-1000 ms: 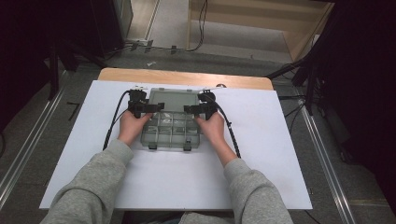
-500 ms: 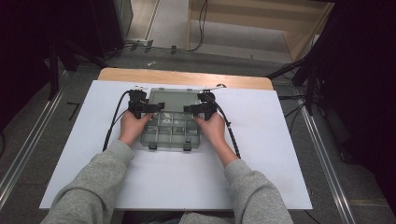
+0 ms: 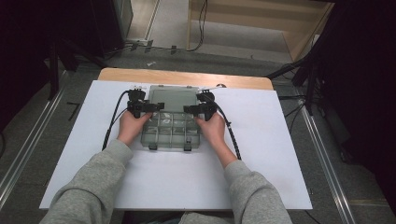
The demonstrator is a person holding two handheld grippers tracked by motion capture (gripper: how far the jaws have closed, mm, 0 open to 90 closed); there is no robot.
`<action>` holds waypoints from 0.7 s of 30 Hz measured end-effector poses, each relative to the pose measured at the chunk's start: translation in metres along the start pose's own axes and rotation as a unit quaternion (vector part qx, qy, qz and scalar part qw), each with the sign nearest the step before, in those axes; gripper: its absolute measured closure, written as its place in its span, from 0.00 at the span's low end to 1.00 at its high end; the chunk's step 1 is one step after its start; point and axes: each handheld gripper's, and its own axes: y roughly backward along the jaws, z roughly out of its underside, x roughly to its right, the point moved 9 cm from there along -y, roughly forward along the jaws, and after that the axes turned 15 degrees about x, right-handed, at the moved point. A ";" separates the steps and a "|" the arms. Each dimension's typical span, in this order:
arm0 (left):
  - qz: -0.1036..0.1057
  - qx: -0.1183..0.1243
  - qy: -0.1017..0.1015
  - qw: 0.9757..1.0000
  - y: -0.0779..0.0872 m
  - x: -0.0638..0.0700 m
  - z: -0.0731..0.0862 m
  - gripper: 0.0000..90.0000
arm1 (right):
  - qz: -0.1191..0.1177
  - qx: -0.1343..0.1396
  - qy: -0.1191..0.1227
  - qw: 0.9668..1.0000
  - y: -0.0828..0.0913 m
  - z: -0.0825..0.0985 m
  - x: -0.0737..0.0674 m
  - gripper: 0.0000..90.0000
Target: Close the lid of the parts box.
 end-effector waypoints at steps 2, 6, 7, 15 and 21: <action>-0.002 0.000 0.003 1.000 0.000 -0.001 0.000 0.24 | -0.006 -0.001 -0.006 1.000 -0.001 0.000 0.000 0.26; -0.004 0.004 0.005 1.000 0.002 -0.003 -0.002 0.29 | -0.017 -0.004 -0.016 1.000 -0.001 0.001 0.002 0.27; -0.003 0.008 0.007 1.000 0.002 -0.003 -0.003 0.30 | -0.017 -0.004 -0.014 1.000 -0.001 0.000 0.002 0.27; 0.001 0.028 -0.004 1.000 0.008 -0.005 -0.012 0.39 | -0.028 0.017 -0.012 0.999 0.004 -0.008 0.006 0.35; 0.006 0.036 -0.004 0.999 0.011 -0.004 -0.016 0.42 | -0.031 0.021 -0.007 0.999 0.007 -0.013 0.005 0.36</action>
